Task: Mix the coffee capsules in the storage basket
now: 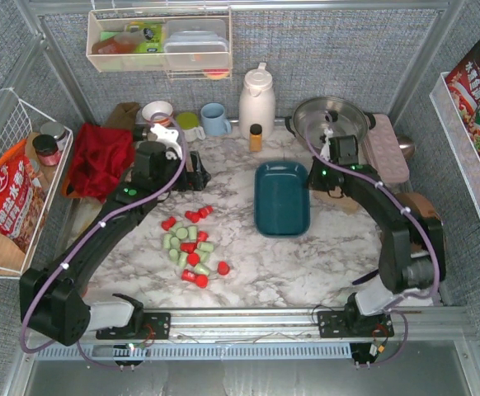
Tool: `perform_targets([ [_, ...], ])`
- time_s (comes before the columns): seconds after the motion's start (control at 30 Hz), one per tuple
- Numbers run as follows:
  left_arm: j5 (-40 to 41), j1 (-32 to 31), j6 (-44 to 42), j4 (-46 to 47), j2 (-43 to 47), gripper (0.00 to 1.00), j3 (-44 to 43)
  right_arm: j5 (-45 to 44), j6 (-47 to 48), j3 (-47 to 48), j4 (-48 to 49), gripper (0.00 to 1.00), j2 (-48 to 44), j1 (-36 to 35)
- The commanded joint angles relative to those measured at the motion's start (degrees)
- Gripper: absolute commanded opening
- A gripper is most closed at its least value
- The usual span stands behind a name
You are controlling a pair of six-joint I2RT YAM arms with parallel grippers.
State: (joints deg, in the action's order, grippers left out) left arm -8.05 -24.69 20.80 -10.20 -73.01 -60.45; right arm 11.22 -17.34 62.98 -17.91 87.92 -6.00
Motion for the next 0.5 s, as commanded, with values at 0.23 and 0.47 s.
perform_targets([
  [0.23, 7.0, -1.3, -2.0, -2.2, 2.9, 0.95, 2.0, 4.6, 0.3, 15.7, 1.3, 0.00, 19.0, 0.7],
  [0.47, 10.0, -2.5, -0.1, -3.7, 2.1, 0.94, 4.6, 3.6, -0.9, 19.9, -1.5, 0.06, 24.4, 0.7],
])
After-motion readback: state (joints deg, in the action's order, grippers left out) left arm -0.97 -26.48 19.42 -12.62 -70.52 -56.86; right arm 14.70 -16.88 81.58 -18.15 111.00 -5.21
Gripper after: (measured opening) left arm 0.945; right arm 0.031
